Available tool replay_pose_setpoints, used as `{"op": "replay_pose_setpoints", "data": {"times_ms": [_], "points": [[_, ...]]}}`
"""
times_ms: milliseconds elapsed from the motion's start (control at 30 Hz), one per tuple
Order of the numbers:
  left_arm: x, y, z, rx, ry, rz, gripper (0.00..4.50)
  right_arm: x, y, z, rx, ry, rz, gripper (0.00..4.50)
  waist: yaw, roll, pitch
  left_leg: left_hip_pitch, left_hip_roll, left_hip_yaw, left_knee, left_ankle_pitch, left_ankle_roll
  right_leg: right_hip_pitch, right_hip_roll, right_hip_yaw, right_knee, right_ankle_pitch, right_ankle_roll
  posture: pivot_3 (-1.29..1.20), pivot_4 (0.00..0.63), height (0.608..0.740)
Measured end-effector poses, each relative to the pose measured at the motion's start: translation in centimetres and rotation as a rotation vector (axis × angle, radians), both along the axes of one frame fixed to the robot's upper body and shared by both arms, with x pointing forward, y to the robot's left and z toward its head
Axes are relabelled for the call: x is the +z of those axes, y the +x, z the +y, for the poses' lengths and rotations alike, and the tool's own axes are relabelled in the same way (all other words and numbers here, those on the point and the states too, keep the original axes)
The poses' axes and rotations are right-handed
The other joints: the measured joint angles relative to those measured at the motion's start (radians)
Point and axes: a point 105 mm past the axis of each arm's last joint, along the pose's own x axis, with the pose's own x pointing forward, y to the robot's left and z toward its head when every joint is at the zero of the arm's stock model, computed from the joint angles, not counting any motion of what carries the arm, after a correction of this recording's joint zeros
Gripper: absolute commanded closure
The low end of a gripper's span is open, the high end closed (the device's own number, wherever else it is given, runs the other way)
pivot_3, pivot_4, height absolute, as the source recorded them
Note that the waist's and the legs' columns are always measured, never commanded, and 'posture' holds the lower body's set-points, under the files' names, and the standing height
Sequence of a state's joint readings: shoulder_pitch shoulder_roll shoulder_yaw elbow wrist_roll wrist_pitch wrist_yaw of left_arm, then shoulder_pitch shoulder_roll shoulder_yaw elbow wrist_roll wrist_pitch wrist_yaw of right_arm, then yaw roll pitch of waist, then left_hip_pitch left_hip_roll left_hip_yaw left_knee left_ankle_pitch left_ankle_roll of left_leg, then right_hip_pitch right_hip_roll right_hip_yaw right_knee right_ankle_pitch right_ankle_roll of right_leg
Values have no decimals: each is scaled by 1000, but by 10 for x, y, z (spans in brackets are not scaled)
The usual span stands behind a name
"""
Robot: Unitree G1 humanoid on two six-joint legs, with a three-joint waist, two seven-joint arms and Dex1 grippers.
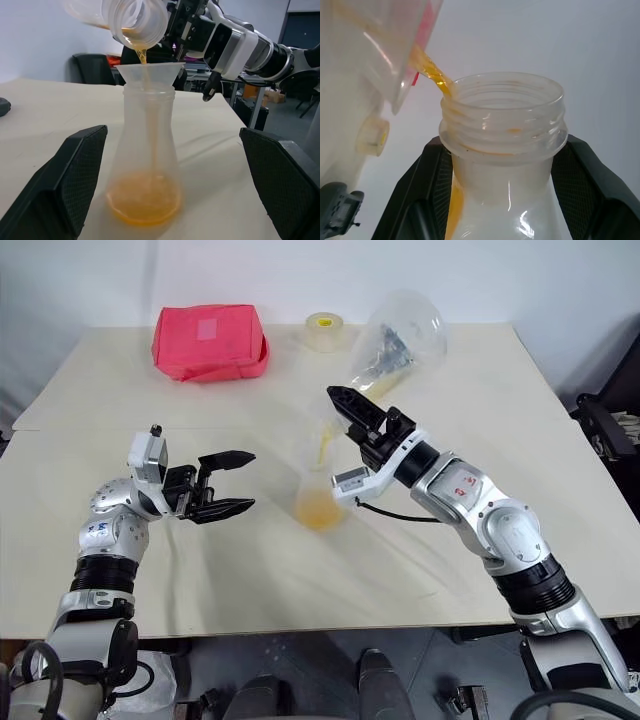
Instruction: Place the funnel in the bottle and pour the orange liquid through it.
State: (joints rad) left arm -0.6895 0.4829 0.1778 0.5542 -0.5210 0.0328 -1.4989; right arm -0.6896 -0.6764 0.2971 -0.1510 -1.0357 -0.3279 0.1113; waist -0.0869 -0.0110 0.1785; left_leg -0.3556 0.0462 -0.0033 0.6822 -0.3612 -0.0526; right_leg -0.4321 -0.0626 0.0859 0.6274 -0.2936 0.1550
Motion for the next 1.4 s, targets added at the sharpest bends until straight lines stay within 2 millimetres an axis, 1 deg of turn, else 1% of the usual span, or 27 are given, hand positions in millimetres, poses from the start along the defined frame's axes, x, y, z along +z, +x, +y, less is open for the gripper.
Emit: {"op": "replay_pose_setpoints", "data": {"times_ms": [467,1167,1300,1400], "points": [[0,0,0,0,0,0,0,-3,2,3,20,-21,-31,2098,0,0,0,0,0,0,0,0,0,0,0,0,0,0,0,0,150,740],[0,0,0,1,0,0,0,-5,0,6,41,-39,-45,2098,-1,0,0,0,0,0,0,0,0,0,0,0,0,0,0,0,150,740],[0,0,1,2,1,-1,0,-5,-1,8,49,-26,-38,2098,-1,0,0,0,0,0,0,0,0,0,0,0,0,0,0,0,150,740],[0,0,1,3,1,-1,0,-7,-1,11,60,50,12,2098,-2,0,0,0,0,0,0,0,0,0,0,0,1,0,0,0,150,740]]}}
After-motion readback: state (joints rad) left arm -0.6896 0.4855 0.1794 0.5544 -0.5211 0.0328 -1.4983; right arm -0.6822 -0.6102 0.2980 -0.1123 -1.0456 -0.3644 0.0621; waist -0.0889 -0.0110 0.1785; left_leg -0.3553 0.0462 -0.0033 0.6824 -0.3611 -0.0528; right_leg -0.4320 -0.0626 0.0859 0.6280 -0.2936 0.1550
